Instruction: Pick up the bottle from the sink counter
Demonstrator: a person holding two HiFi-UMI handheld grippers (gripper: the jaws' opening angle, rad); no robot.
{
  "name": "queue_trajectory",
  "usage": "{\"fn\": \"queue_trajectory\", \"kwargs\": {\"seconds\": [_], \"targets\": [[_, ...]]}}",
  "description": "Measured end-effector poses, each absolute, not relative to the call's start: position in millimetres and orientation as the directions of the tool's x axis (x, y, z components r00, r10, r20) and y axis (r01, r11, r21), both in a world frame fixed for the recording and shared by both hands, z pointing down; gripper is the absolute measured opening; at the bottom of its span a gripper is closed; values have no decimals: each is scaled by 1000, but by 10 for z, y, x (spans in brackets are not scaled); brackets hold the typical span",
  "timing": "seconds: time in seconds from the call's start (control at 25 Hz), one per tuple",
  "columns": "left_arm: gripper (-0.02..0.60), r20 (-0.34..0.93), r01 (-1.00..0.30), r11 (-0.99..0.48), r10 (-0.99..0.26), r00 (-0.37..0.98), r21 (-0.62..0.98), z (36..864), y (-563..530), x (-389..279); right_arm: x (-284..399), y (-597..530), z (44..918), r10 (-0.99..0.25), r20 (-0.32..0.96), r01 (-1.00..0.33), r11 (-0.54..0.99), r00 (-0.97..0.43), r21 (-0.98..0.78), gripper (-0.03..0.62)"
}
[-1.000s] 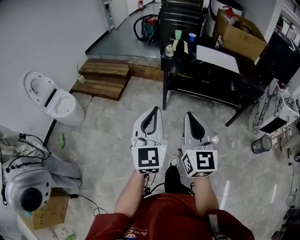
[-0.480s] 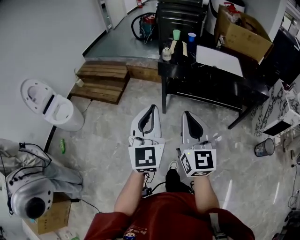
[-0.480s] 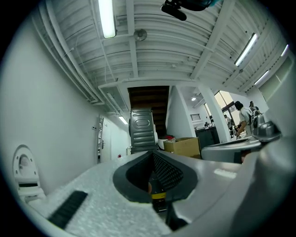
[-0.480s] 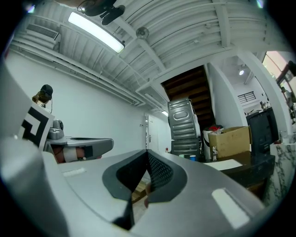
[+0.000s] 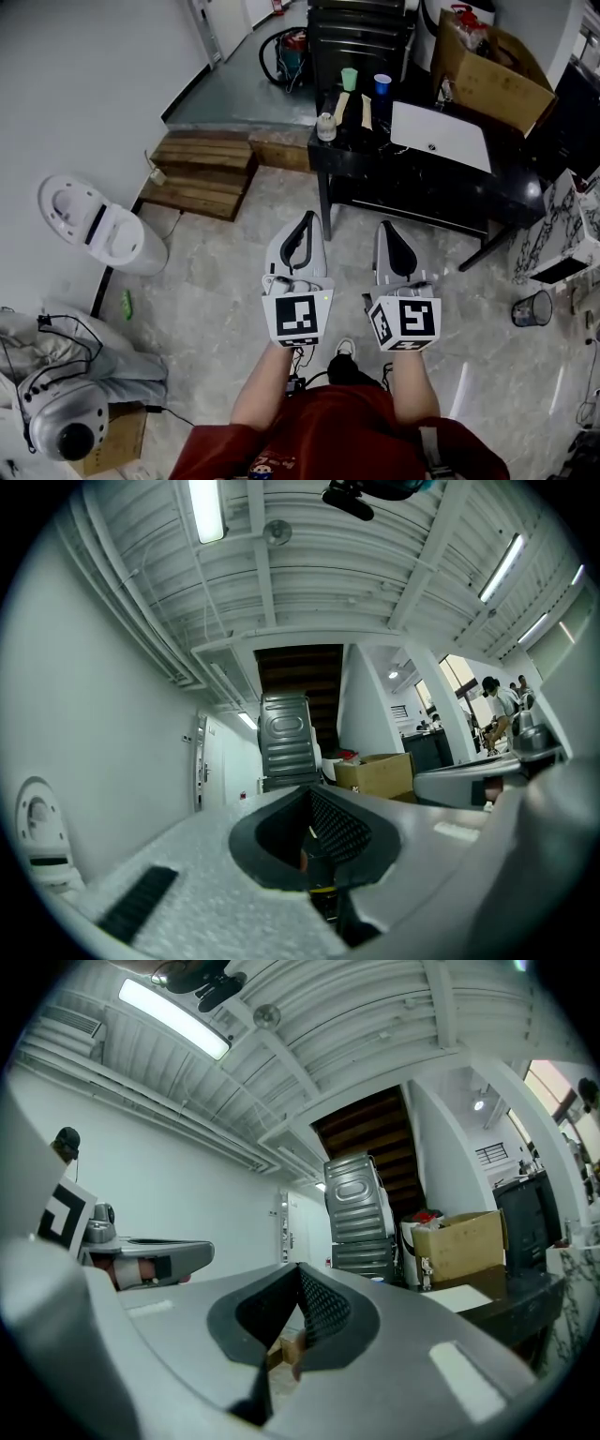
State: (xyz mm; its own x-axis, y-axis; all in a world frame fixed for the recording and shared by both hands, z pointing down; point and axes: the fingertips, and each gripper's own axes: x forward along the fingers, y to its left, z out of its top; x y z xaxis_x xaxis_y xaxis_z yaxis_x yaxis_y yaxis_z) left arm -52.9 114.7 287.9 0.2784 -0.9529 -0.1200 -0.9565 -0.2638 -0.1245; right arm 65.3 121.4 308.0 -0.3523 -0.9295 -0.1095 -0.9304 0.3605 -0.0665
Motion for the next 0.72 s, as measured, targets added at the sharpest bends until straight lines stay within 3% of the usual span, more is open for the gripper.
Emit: {"fn": "queue_trajectory", "kwargs": {"seconds": [0.72], "targets": [[2, -113, -950, -272, -950, 290, -151, 2879, -7, 156, 1478, 47, 3059, -947, -127, -947, 308, -297, -86, 2]]}}
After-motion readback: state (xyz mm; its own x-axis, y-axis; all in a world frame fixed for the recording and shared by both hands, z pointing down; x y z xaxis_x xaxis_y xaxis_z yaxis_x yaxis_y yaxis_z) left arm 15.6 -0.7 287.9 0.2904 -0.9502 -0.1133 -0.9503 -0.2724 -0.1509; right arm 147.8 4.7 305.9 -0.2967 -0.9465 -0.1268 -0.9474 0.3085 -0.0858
